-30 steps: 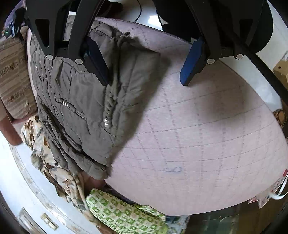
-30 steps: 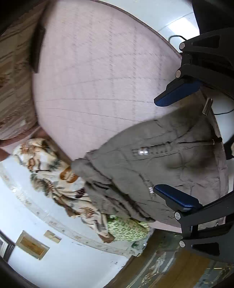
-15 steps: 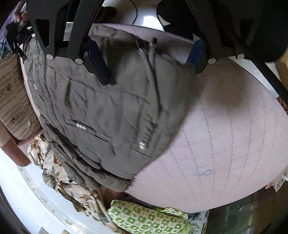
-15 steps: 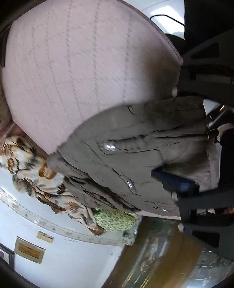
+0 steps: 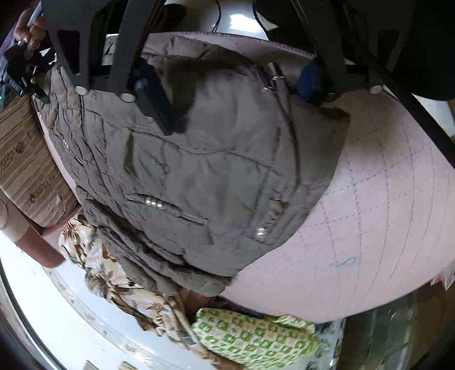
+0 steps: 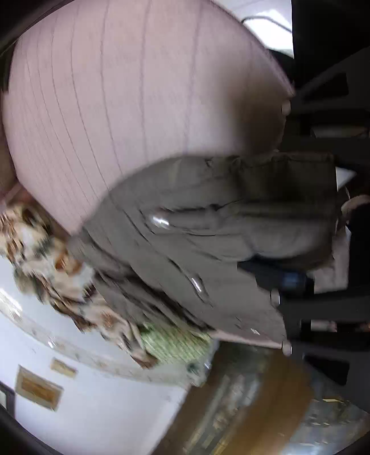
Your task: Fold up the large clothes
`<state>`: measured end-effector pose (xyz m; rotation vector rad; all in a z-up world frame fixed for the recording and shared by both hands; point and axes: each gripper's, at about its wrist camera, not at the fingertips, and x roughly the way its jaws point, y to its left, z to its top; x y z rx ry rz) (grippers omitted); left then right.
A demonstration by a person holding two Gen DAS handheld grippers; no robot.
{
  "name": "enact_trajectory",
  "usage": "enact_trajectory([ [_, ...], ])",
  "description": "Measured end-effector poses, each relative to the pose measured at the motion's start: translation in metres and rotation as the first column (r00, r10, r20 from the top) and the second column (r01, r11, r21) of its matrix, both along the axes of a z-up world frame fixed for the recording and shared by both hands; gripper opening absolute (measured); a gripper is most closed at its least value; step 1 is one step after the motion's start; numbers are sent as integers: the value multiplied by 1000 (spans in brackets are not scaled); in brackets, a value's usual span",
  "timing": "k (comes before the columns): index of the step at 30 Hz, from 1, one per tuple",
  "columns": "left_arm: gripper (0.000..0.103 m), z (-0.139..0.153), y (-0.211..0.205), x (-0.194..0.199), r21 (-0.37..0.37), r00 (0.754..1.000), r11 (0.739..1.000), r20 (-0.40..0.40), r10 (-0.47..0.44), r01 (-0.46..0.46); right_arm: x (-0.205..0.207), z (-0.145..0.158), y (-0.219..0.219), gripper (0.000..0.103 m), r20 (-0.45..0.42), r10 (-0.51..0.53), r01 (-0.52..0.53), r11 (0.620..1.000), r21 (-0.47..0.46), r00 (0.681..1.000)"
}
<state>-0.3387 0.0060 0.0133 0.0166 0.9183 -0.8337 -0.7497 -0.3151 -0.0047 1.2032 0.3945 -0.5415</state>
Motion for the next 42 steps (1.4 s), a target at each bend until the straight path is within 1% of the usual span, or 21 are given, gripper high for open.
enact_trajectory([
  [1,66,0,-1,-1,6,1000,1000,11,0,0,4,1,3,40,2,16,-16,1000,-8,1000],
  [3,65,0,-3,-2,13,1000,1000,21,1,-1,9,-1,5,40,-30,23,-24,1000,-20,999],
  [4,65,-1,-4,-1,15,1000,1000,22,2,-2,9,-4,4,40,-39,17,-17,1000,-10,999],
  [5,65,-1,-4,-1,16,1000,1000,25,3,-3,6,-7,3,40,-29,6,-6,1000,6,1000],
  [6,65,-1,-5,-2,20,999,1000,32,3,-3,6,-7,3,40,-29,2,-2,1000,4,1000],
  [9,65,-1,-6,-4,30,999,1000,51,0,-2,6,1,10,40,-62,-10,8,999,-44,998],
  [10,65,0,-6,-4,30,998,1000,55,-1,0,3,1,11,40,-57,-25,23,999,-37,998],
  [11,64,0,-6,-4,30,998,1000,57,-2,0,1,0,12,43,-53,-33,32,999,-23,998],
  [13,57,0,-5,-5,24,998,1000,64,0,-2,-4,-9,11,44,-24,-57,58,998,31,998],
  [14,55,1,-5,-6,23,997,1000,71,0,-2,-4,-10,10,44,-17,-60,61,997,40,998],
  [16,46,3,-5,-8,25,996,1000,93,3,-5,-3,-11,9,40,-20,-59,60,998,30,998],
  [17,45,4,-5,-8,26,995,1000,101,4,-6,-2,-9,10,33,-26,-54,54,998,18,998],
  [18,43,5,-6,-9,30,994,1000,112,5,-8,2,-7,11,32,-46,-43,42,999,-8,998],
  [19,43,5,-7,-11,41,992,999,129,6,-11,6,-3,12,30,-70,-34,32,999,-38,997],
  [21,43,5,-12,-14,74,987,997,160,1,-13,11,0,15,30,-107,-27,19,997,-75,994],
  [24,43,4,-18,-19,111,979,994,204,-3,-20,12,-2,16,30,-111,-30,19,995,-97,993],
  [27,43,3,-20,-20,128,976,992,217,-4,-24,15,0,20,31,-130,-38,20,990,-136,991],
  [31,44,1,-20,-20,134,975,991,224,-5,-25,13,-1,19,31,-111,-45,31,992,-123,993],
  [34,44,1,-21,-22,141,973,990,232,-8,-25,12,0,21,31,-108,-52,37,989,-143,993],
  [37,45,0,-22,-23,145,971,989,239,-8,-27,11,-2,17,32,-96,-51,39,993,-114,994],
  [42,47,-1,-23,-23,154,970,987,244,-7,-32,15,-1,15,36,-123,-30,17,994,-106,992],
])
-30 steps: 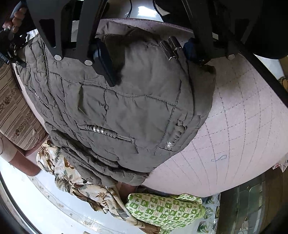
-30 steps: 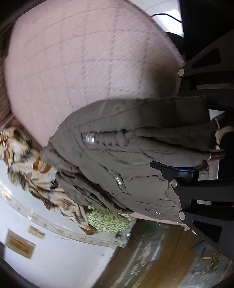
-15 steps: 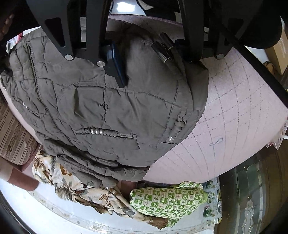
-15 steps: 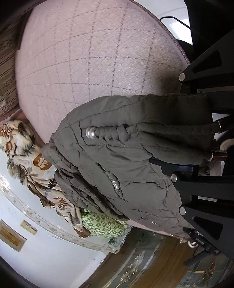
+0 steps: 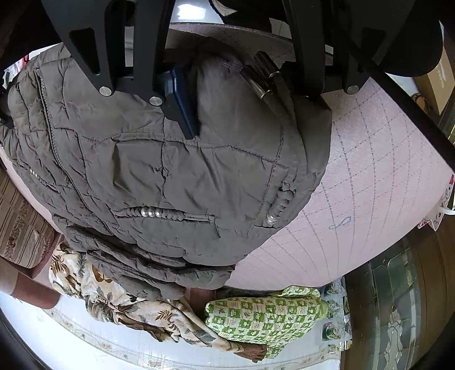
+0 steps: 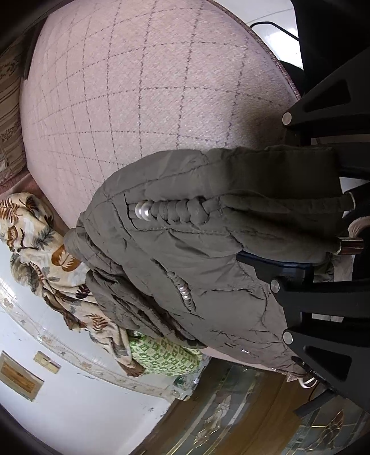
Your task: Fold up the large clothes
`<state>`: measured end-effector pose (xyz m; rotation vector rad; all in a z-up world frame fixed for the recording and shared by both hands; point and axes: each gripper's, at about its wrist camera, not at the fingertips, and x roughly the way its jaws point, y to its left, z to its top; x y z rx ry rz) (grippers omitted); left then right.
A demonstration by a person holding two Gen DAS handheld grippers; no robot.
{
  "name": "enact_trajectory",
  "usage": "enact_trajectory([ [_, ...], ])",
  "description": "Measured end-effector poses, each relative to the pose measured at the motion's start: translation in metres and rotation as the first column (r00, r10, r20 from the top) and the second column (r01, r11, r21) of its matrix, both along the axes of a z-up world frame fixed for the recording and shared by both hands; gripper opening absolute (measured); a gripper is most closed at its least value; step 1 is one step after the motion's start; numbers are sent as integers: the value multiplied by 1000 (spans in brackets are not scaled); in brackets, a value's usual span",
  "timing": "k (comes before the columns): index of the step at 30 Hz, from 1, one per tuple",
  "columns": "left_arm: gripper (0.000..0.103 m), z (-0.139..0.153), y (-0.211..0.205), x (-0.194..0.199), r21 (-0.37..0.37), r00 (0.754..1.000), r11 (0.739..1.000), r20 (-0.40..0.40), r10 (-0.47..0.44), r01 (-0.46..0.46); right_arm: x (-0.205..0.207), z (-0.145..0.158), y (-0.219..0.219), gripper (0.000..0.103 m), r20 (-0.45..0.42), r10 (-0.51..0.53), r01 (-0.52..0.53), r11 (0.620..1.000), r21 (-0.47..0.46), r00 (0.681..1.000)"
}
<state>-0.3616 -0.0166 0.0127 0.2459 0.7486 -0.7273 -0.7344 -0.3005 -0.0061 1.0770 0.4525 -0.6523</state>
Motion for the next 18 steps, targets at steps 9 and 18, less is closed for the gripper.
enact_trajectory([
  [9,30,7,-2,-8,7,998,1000,59,-14,13,7,12,5,21,-22,25,-27,996,-84,999],
  [18,23,31,-3,-19,8,988,999,148,-39,38,3,43,13,20,33,35,-26,973,-230,999],
])
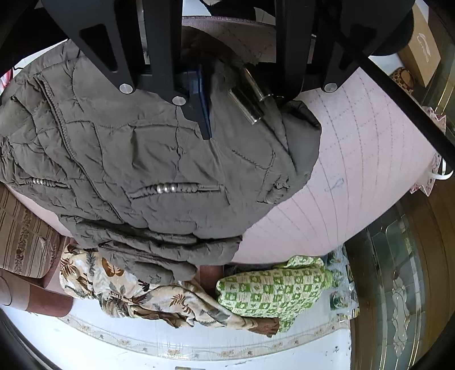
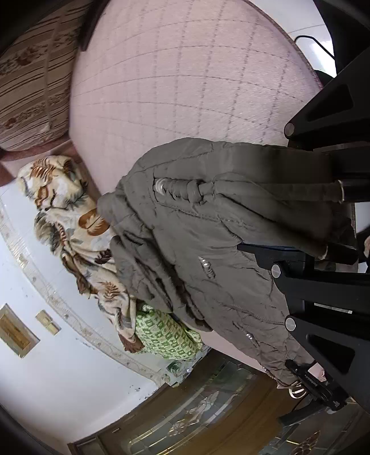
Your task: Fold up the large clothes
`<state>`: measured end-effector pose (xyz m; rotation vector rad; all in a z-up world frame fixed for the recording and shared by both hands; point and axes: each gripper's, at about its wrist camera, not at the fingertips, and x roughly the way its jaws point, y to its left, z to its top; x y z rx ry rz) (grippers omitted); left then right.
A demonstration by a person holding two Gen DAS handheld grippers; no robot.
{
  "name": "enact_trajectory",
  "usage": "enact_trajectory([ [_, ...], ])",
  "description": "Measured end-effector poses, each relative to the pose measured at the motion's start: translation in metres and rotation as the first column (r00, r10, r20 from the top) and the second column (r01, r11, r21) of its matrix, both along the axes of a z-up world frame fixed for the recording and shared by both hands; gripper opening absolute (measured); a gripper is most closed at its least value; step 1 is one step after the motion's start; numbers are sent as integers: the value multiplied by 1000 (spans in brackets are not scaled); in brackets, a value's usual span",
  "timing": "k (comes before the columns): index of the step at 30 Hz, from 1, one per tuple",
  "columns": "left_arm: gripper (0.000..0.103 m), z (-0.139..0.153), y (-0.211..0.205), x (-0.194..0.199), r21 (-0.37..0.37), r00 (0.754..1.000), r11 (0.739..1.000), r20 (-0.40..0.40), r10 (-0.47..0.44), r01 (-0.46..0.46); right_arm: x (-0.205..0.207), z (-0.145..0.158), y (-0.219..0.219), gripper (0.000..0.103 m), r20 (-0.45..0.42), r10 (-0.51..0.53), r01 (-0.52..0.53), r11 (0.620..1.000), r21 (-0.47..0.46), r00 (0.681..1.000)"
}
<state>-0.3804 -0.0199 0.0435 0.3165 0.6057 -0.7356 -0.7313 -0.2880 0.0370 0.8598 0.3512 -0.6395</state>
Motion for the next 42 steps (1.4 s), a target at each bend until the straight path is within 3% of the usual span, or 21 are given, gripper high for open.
enact_trajectory([
  [16,21,34,2,-13,-28,998,1000,64,-2,4,-8,25,3,20,50,20,-17,998,-59,999],
  [42,21,68,3,-7,-69,997,998,83,0,5,-7,69,-9,20,85,66,-54,989,-135,994],
])
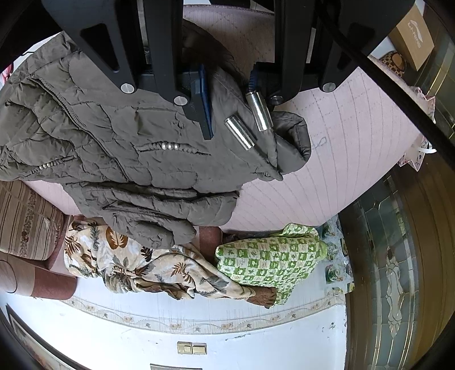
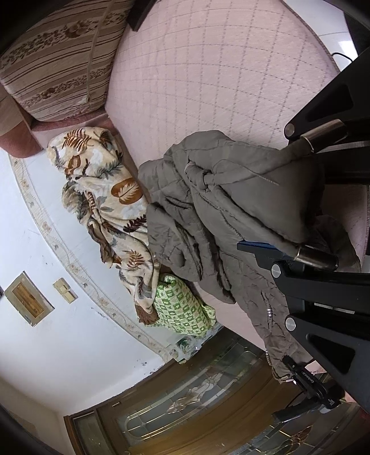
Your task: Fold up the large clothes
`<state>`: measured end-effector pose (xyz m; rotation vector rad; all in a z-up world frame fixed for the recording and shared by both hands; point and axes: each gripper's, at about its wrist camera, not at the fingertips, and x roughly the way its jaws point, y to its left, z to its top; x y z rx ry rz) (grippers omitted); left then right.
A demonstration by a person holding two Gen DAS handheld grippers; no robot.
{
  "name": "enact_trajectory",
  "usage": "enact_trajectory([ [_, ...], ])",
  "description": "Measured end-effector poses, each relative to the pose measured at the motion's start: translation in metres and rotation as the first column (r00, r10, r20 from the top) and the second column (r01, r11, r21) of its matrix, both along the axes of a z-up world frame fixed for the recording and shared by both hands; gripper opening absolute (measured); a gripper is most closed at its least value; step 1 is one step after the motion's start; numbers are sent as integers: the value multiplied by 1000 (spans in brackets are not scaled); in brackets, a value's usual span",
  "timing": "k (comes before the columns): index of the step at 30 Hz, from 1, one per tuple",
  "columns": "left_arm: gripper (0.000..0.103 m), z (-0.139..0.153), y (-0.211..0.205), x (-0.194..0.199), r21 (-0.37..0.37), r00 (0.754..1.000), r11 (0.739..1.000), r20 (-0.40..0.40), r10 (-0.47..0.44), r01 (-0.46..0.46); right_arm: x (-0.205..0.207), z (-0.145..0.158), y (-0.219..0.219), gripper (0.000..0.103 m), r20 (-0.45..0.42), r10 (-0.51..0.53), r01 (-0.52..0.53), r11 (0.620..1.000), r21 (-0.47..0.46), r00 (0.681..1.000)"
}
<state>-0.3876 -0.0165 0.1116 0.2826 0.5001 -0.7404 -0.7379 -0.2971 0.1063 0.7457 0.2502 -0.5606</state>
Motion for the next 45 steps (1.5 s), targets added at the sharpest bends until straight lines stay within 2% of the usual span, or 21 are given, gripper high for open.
enact_trajectory([
  [10,21,35,-18,21,-57,1000,998,8,-12,12,15,37,-22,18,26,7,-6,998,-55,1000],
  [16,22,62,-36,44,-96,999,995,-20,-41,39,31,62,-40,18,43,13,-10,997,-80,999],
  [20,22,83,-58,68,-121,997,991,-58,-60,53,46,80,-59,18,55,12,-8,996,-86,998],
  [24,22,102,-90,93,-131,996,989,-57,-70,62,66,97,-82,18,54,9,-4,996,-92,998],
  [28,22,111,-126,121,-136,995,989,-75,-71,61,90,107,-112,18,41,5,-2,996,-87,999],
  [33,23,112,-177,165,-129,991,990,-113,-69,54,132,111,-158,18,19,4,-3,997,-71,1000],
  [38,24,100,-234,213,-107,984,994,-172,-48,30,181,107,-208,18,-14,-3,2,999,-42,1000],
  [45,29,63,-310,280,-45,964,999,-266,17,-30,241,70,-284,18,-80,-44,47,998,31,996],
])
